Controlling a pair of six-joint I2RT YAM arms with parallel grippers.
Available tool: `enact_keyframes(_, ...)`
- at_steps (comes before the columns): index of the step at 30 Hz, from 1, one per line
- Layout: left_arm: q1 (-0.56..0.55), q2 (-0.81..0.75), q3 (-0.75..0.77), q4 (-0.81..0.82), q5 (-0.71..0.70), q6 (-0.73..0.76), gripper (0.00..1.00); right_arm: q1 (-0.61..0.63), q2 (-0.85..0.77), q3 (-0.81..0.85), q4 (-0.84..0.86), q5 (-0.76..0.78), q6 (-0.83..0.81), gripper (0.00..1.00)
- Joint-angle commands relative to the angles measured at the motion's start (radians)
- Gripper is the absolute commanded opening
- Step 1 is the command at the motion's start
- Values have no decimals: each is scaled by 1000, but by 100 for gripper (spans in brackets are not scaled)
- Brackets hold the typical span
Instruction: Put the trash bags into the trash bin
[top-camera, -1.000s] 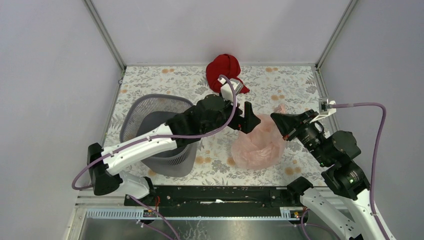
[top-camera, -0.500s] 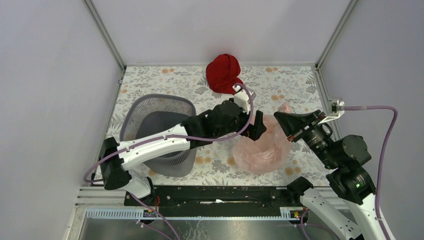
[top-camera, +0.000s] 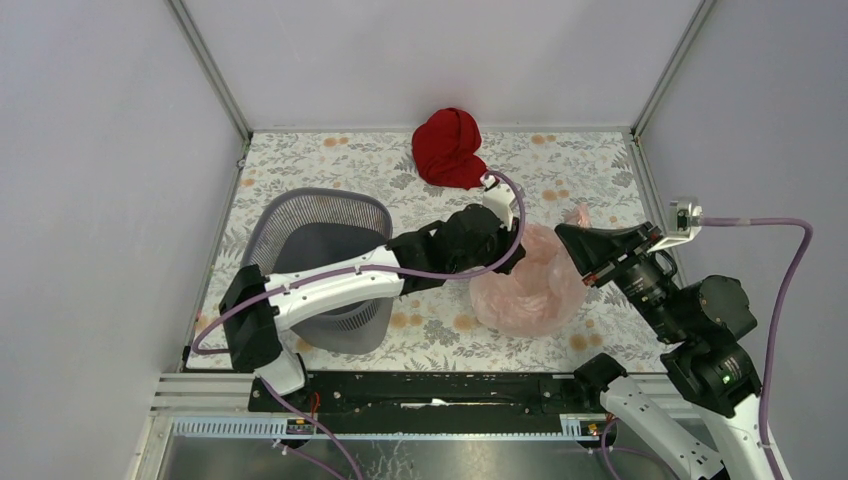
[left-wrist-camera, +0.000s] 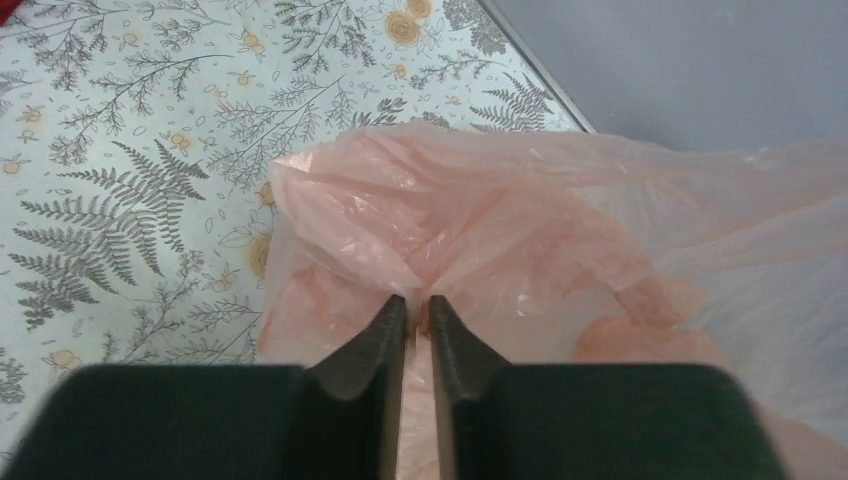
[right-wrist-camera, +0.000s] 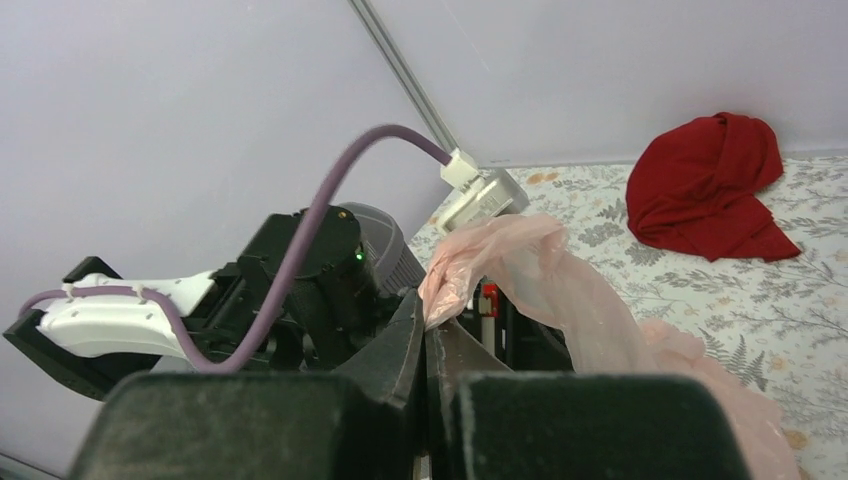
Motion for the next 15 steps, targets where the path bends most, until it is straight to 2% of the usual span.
enact_keyframes(1,18,-63,39,45,1,47,12,-2,-14,47,-53,19,-45,0)
enact_keyframes(5,48,-127,63,-20,50,122,0,-2,-70,19,-146,122,-86,0)
enact_keyframes(15,137,-288,-16,0,199,89,0,-3,-133,-91,-302,213,-90,0)
